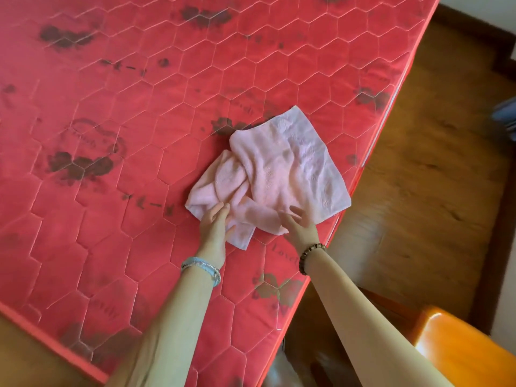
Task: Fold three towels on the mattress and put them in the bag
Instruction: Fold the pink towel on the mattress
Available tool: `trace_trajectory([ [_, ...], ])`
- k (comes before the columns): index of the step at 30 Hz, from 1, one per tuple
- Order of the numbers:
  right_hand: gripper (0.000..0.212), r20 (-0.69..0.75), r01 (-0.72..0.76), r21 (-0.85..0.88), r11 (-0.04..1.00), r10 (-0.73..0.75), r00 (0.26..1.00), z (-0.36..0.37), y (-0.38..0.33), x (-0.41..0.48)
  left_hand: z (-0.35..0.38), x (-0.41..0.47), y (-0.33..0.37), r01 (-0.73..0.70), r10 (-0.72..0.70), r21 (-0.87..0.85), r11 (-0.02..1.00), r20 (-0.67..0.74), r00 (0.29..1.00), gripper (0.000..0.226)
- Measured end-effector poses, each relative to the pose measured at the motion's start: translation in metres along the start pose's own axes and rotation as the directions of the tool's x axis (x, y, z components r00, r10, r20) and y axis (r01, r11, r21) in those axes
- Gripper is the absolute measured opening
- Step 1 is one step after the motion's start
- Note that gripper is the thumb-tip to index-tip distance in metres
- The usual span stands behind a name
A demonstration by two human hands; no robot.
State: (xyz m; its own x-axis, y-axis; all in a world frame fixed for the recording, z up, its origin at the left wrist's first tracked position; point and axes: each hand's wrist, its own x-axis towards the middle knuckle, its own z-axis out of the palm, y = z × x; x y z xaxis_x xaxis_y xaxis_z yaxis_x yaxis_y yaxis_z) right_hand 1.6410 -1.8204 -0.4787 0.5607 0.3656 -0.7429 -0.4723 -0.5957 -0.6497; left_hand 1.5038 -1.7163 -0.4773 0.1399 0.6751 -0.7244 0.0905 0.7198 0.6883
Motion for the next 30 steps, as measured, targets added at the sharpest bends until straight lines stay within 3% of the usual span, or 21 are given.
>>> trace_trajectory([
  [4, 0.057, -0.052, -0.035, 0.024, 0.999, 0.036, 0.998, 0.013, 0.006, 0.02, 0.005, 0.013, -0.01, -0.096, 0.102, 0.107, 0.99, -0.053, 0.993, 0.01],
  [10, 0.02, -0.083, 0.021, -0.148, 0.989, -0.033, 0.996, 0.02, 0.006, 0.023, 0.005, 0.017, -0.02, -0.047, 0.058, 0.226, 0.973, -0.042, 0.997, 0.02],
  [17, 0.012, -0.031, 0.072, -0.001, 0.997, -0.072, 0.997, 0.029, -0.005, -0.019, -0.015, 0.001, -0.006, -0.013, 0.013, 0.018, 1.0, -0.001, 1.0, 0.003],
  [22, 0.01, -0.028, 0.075, 0.038, 0.996, -0.074, 0.997, 0.047, 0.001, -0.064, -0.046, -0.022, 0.012, -0.022, 0.016, -0.133, 0.991, -0.046, 0.999, 0.014],
  [26, 0.013, 0.009, 0.068, 0.071, 0.995, -0.069, 0.998, 0.07, 0.016, -0.108, -0.083, -0.047, 0.021, -0.085, 0.069, -0.139, 0.987, -0.112, 0.991, 0.004],
  [30, 0.019, 0.074, 0.024, 0.08, 0.997, -0.03, 0.997, 0.1, 0.039, -0.155, -0.131, -0.062, 0.02, -0.142, 0.119, -0.093, 0.986, -0.211, 0.97, 0.013],
])
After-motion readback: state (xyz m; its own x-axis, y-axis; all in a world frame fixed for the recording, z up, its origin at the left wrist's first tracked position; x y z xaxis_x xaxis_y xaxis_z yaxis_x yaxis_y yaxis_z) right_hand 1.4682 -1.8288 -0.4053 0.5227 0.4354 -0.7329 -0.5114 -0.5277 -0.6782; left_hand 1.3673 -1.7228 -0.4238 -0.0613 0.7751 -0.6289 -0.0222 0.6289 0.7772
